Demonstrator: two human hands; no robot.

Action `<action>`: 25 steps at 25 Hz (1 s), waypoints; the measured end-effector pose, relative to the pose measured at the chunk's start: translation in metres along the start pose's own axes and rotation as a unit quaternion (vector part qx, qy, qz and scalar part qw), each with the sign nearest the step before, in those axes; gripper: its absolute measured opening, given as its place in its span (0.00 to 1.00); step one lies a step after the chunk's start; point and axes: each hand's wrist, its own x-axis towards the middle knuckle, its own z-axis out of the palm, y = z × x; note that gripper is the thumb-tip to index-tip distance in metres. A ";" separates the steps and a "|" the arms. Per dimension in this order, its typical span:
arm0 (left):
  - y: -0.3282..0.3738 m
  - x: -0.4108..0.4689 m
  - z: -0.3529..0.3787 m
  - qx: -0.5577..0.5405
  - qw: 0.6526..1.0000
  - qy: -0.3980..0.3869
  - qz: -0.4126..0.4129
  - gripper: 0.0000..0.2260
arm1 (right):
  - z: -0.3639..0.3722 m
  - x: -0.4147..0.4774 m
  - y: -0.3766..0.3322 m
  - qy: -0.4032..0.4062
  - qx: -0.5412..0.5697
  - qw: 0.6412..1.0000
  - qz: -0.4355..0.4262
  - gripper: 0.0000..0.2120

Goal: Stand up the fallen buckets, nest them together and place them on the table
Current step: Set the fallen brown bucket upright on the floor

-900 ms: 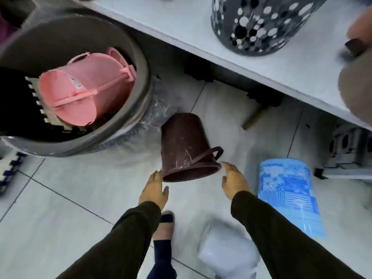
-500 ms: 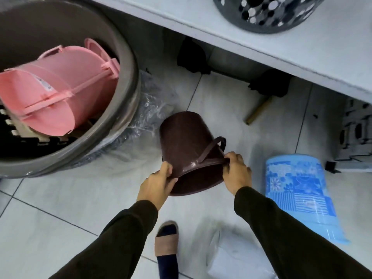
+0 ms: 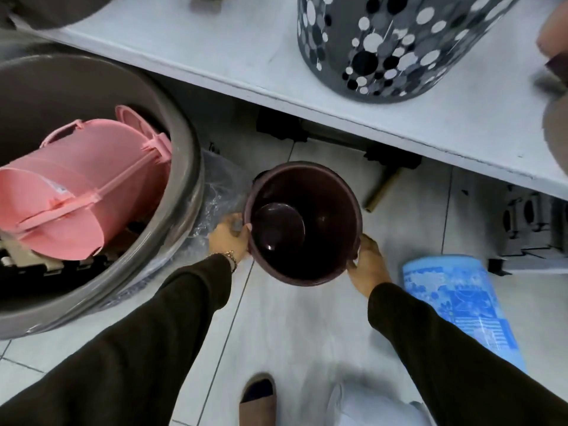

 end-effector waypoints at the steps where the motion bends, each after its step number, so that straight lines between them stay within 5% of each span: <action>1: -0.002 0.002 0.004 -0.045 0.997 -0.006 -0.058 0.14 | 0.005 -0.005 0.004 0.003 0.016 1.000 0.003 0.32; 5: -0.014 -0.002 0.022 -0.142 0.973 -0.016 -0.182 0.14 | 0.013 -0.015 0.007 0.019 -0.041 0.999 -0.022 0.40; 10: -0.018 -0.036 0.018 0.168 0.986 0.012 -0.018 0.29 | -0.008 -0.014 0.007 -0.012 -0.152 0.987 -0.046 0.39; 15: -0.002 -0.101 0.032 0.399 0.874 -0.022 0.276 0.30 | -0.044 -0.045 0.029 -0.007 -0.241 0.969 -0.048 0.37; 21: 0.003 -0.173 0.091 0.459 0.831 -0.061 0.309 0.25 | -0.110 -0.095 0.094 -0.020 -0.260 0.964 -0.049 0.36; 25: -0.014 -0.239 0.167 0.450 0.831 -0.111 0.306 0.24 | -0.167 -0.131 0.182 -0.037 -0.306 0.951 -0.008 0.37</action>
